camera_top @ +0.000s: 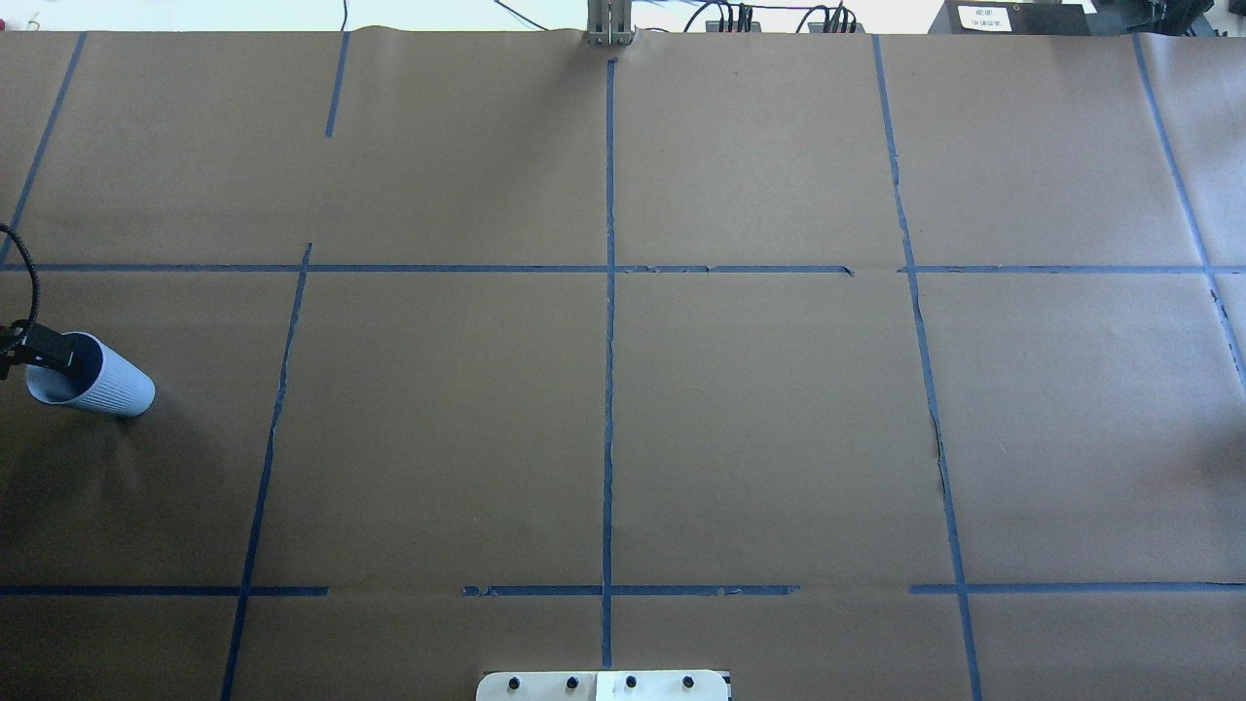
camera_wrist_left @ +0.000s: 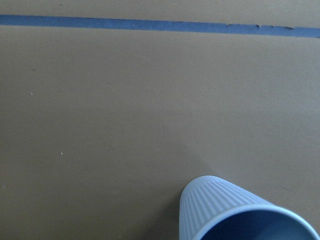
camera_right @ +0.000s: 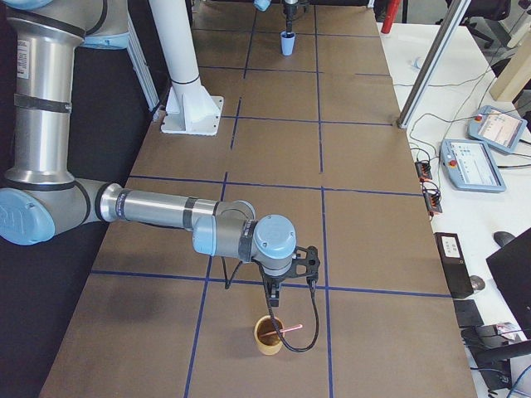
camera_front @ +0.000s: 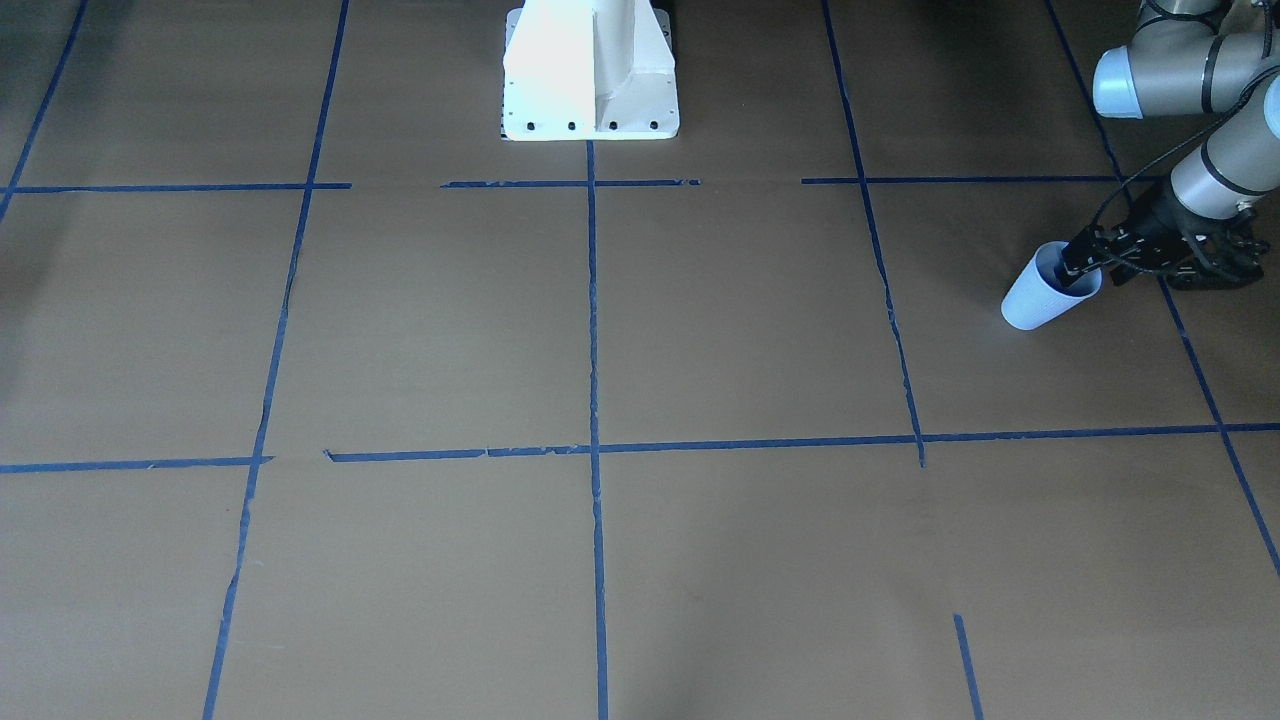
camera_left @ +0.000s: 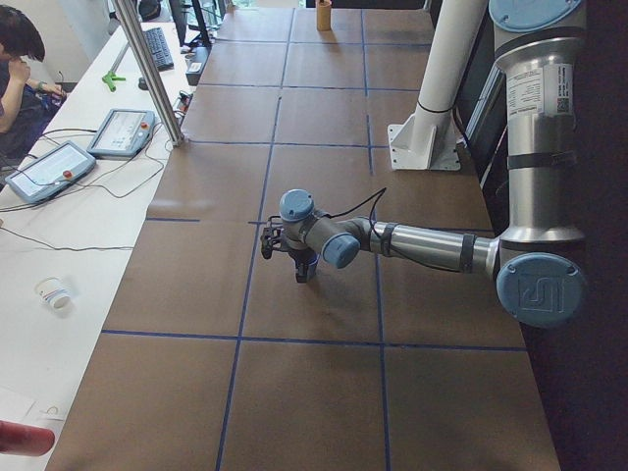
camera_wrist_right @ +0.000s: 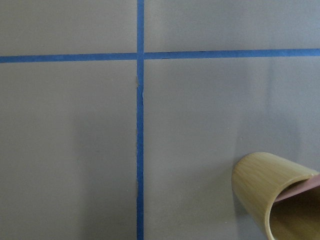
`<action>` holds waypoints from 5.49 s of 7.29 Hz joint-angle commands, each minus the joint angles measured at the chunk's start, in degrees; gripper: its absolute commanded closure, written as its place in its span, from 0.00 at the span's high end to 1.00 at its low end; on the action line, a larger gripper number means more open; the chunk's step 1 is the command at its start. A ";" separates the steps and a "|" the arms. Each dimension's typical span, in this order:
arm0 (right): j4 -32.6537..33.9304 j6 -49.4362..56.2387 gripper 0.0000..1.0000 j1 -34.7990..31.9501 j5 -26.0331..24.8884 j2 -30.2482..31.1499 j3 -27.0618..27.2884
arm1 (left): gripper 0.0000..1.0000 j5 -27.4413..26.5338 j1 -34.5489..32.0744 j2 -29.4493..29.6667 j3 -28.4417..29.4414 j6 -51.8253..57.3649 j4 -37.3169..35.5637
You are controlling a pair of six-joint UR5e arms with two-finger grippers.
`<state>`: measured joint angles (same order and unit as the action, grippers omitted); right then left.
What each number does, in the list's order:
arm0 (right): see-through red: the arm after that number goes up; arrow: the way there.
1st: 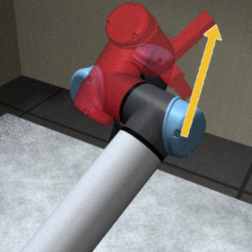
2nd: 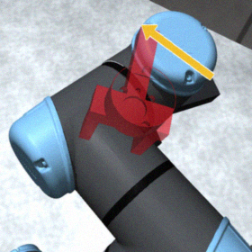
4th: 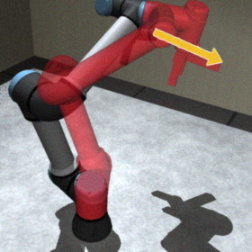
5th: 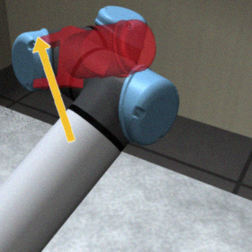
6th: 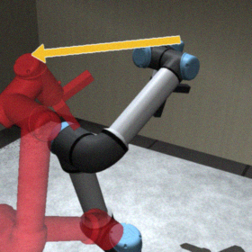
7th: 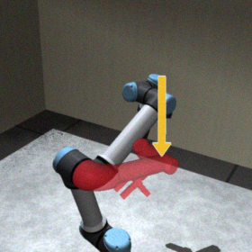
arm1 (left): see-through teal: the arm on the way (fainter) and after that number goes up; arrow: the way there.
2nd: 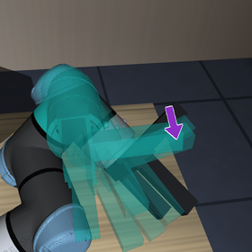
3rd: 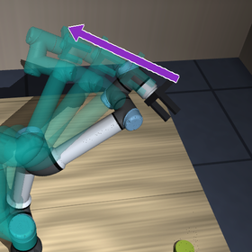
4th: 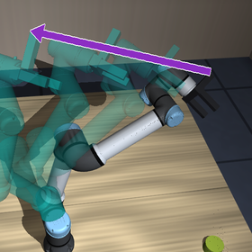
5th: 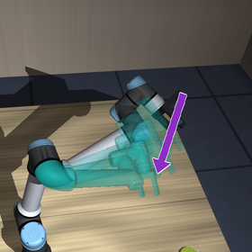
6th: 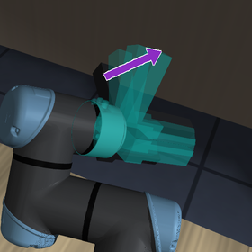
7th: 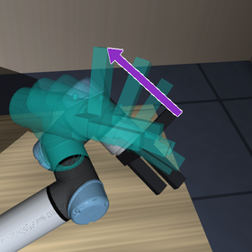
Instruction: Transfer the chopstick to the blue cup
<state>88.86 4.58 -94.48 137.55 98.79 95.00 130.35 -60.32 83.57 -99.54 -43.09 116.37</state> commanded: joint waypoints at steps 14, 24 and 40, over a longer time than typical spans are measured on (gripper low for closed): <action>0.00 -0.01 0.99 0.00 0.17 -0.18 0.45 | 0.00 -16.66 27.32 42.26 -6.41 -41.02 -29.01; 0.00 -0.01 1.00 0.00 0.26 0.09 1.24 | 0.25 -20.22 30.44 51.61 7.78 -44.27 -24.97; -26.29 -4.20 0.99 -6.24 -1.14 -0.70 -18.14 | 1.00 -9.94 15.07 36.57 -22.10 -38.03 -41.31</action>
<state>71.54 2.78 -100.48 136.48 98.82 82.67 120.44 -44.36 120.90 -120.89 -81.26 75.15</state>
